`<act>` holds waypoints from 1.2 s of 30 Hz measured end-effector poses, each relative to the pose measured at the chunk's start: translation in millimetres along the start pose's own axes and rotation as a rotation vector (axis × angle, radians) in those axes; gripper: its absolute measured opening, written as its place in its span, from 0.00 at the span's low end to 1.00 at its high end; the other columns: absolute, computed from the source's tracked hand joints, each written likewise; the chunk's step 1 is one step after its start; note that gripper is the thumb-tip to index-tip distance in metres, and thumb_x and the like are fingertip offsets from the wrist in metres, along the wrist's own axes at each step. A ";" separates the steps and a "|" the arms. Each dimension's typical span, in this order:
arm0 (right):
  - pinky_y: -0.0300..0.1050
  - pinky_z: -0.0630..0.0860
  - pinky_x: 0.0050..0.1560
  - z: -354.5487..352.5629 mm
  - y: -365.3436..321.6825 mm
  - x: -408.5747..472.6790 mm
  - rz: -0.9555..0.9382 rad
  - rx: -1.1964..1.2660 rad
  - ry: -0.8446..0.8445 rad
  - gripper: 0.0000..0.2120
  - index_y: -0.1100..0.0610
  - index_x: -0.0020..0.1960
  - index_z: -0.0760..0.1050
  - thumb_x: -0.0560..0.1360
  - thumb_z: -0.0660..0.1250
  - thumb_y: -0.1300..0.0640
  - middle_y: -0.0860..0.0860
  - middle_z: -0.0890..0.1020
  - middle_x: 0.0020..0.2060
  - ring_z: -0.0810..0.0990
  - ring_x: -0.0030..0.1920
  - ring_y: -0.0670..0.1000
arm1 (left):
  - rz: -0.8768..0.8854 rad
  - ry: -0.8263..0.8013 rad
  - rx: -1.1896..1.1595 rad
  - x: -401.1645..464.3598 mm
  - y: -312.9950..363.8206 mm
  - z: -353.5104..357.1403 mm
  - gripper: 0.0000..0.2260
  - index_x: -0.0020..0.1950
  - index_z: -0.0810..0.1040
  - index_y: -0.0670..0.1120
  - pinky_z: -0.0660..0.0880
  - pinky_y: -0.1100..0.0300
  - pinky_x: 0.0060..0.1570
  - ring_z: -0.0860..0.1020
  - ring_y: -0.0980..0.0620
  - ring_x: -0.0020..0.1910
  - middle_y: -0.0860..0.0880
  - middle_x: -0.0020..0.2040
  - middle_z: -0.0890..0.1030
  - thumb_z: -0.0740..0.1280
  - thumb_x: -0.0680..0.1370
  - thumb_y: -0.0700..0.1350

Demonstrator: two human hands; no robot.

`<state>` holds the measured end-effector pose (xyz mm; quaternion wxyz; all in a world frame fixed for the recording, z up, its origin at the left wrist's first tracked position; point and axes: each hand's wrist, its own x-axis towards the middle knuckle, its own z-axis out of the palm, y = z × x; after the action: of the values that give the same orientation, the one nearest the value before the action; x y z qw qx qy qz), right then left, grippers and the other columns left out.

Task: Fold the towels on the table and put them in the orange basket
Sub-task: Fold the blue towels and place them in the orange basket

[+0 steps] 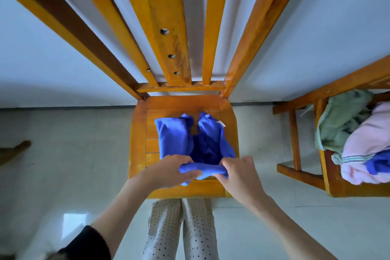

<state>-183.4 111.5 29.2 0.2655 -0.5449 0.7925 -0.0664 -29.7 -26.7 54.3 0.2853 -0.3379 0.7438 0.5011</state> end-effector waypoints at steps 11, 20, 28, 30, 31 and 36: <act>0.43 0.58 0.41 -123.3 -124.8 7.0 -0.392 -0.073 0.154 0.07 0.56 0.33 0.73 0.66 0.72 0.61 0.50 0.78 0.26 0.74 0.28 0.55 | -0.037 0.414 -0.052 -147.8 4.4 -56.8 0.16 0.32 0.63 0.50 0.63 0.68 0.28 0.65 0.59 0.26 0.54 0.29 0.66 0.66 0.76 0.50; 0.42 0.58 0.46 -157.9 -257.5 -33.1 -0.503 0.015 0.216 0.08 0.49 0.40 0.68 0.76 0.63 0.52 0.44 0.77 0.35 0.75 0.38 0.48 | -0.101 0.879 -0.209 -325.8 -24.7 -66.1 0.12 0.31 0.63 0.52 0.62 0.67 0.27 0.65 0.57 0.27 0.56 0.26 0.67 0.64 0.71 0.43; 0.36 0.68 0.37 -146.2 -377.2 -84.4 -0.636 0.131 0.202 0.02 0.54 0.46 0.75 0.76 0.64 0.59 0.46 0.79 0.37 0.75 0.38 0.48 | -0.298 1.233 -0.313 -479.0 -98.4 1.6 0.12 0.32 0.65 0.51 0.67 0.58 0.34 0.70 0.52 0.32 0.52 0.31 0.73 0.65 0.73 0.43; 0.36 0.70 0.33 -135.9 -412.3 -100.0 -0.621 0.248 0.138 0.05 0.52 0.42 0.72 0.76 0.64 0.57 0.45 0.77 0.34 0.76 0.36 0.47 | -0.316 1.250 -0.318 -513.1 -110.0 23.0 0.11 0.33 0.66 0.51 0.67 0.59 0.34 0.70 0.53 0.32 0.52 0.32 0.74 0.65 0.72 0.43; 0.36 0.70 0.31 -130.3 -429.2 -106.5 -0.615 0.297 0.118 0.07 0.52 0.39 0.71 0.76 0.64 0.55 0.45 0.77 0.33 0.75 0.35 0.47 | -0.322 1.252 -0.321 -529.3 -116.8 32.6 0.09 0.35 0.68 0.51 0.68 0.60 0.35 0.71 0.54 0.33 0.52 0.33 0.75 0.66 0.72 0.42; 0.41 0.64 0.29 -104.0 -512.3 -137.9 -0.689 0.357 0.059 0.15 0.52 0.32 0.67 0.76 0.65 0.53 0.47 0.74 0.28 0.70 0.30 0.48 | -0.424 1.294 -0.365 -603.2 -160.6 76.3 0.08 0.42 0.71 0.53 0.67 0.64 0.35 0.72 0.57 0.36 0.54 0.38 0.76 0.64 0.72 0.40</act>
<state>226.3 12.7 367.8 0.2957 -0.7221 0.5464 -0.3042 470.6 132.4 400.4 -0.1839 -0.7483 0.5863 0.2500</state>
